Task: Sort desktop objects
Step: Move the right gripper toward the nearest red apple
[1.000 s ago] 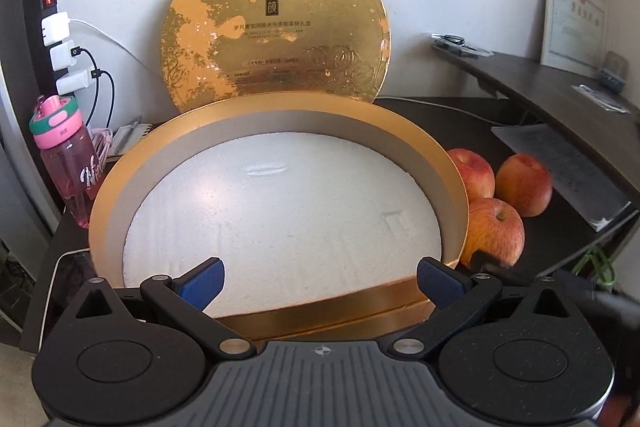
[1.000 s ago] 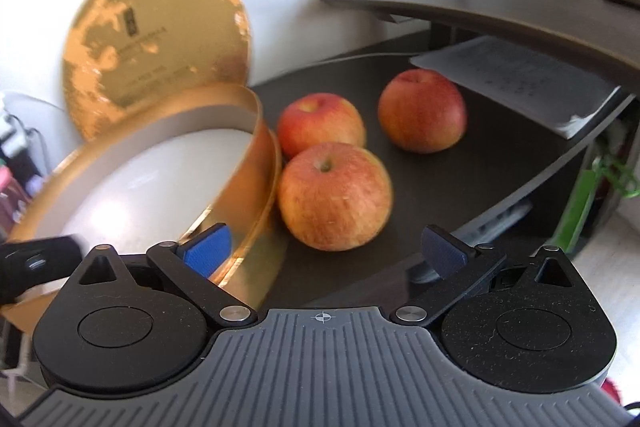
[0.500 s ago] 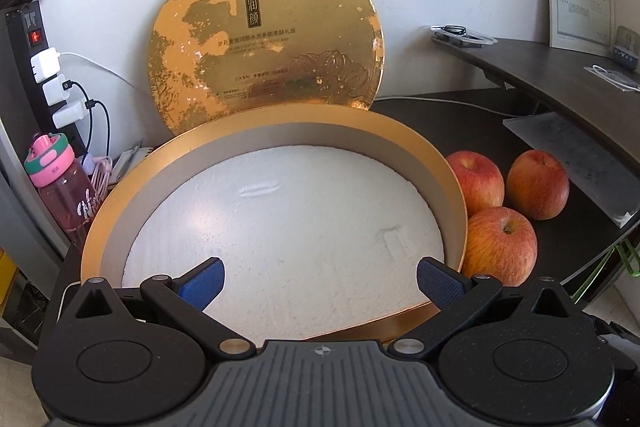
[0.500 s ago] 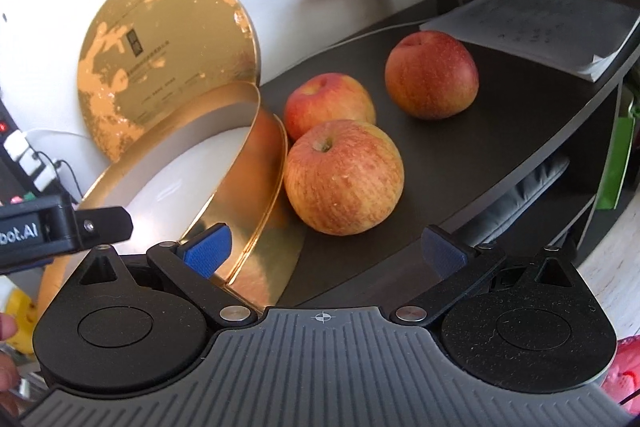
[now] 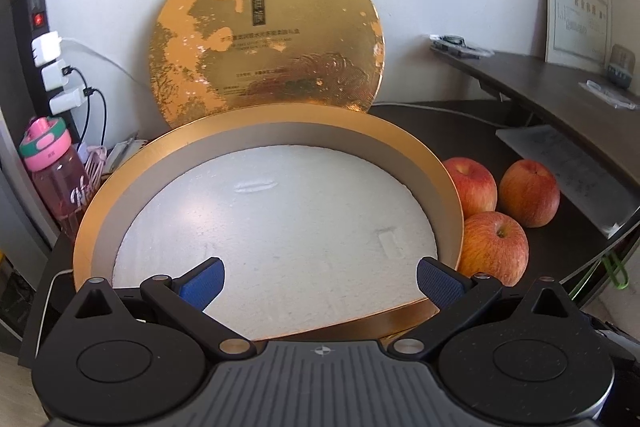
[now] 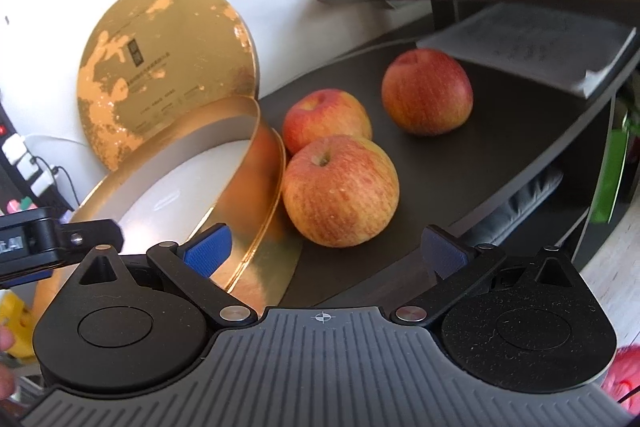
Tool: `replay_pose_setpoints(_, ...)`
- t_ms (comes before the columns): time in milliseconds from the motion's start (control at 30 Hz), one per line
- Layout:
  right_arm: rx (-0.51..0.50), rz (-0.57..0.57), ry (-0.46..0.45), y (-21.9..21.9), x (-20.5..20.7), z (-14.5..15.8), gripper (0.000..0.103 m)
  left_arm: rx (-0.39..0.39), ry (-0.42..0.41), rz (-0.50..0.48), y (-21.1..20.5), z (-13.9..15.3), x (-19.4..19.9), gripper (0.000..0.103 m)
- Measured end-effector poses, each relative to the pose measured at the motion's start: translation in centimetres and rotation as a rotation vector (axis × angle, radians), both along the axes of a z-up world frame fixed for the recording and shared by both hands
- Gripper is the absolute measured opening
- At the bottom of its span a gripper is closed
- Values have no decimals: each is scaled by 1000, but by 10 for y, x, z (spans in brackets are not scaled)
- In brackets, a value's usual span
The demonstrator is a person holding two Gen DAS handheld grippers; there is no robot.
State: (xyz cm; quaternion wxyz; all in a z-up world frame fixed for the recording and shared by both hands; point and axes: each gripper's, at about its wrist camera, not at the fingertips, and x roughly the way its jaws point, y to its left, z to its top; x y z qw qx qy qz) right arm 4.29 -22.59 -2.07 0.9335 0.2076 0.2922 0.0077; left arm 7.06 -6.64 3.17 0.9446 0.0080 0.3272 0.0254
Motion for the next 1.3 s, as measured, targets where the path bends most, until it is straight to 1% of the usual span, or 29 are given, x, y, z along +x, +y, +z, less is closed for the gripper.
replay_pose_setpoints(67,-24,-8,-11,4,-1,2,103,9,3,-18,6,-1,-7,103)
replay_pose_setpoints(167,-9,-1,-12,4,2,3,103,20,3,-38,17,-2,-17,103)
replay_pose_setpoints(233,-4,9,-39,4,3,6,103,0,5,-40,27,-3,-22,103)
replay_pose_setpoints(267,-18,15,-44,4,4,7,103,-18,10,-38,32,-3,-24,103)
replay_pose_setpoints(333,-68,37,-42,6,6,11,103,-55,27,-44,41,-5,-28,103)
replay_pose_setpoints(367,-105,49,-40,8,6,14,103,-61,37,-50,43,-6,-29,103)
replay_pose_setpoints(533,-305,70,-16,11,9,24,103,-47,91,-79,51,-15,-35,103)
replay_pose_setpoints(567,-342,81,-11,11,10,24,102,-55,93,-85,52,-16,-37,103)
replay_pose_setpoints(600,-371,100,-3,11,11,24,99,-64,94,-91,53,-17,-39,103)
replay_pose_setpoints(667,-418,138,17,11,16,21,95,-83,91,-100,54,-18,-41,103)
replay_pose_setpoints(733,-452,174,25,12,20,17,93,-93,84,-114,55,-18,-44,103)
replay_pose_setpoints(833,-482,200,19,13,25,10,93,-110,85,-128,56,-18,-48,103)
replay_pose_setpoints(900,-481,214,7,12,28,8,94,-112,89,-130,57,-20,-50,103)
replay_pose_setpoints(1100,-502,258,-16,14,41,3,93,-40,84,-128,50,-24,-54,103)
replay_pose_setpoints(1233,-519,281,-18,18,49,-3,92,-41,96,-127,49,-26,-54,103)
replay_pose_setpoints(1300,-521,288,-10,19,53,-6,89,-39,98,-119,49,-27,-54,103)
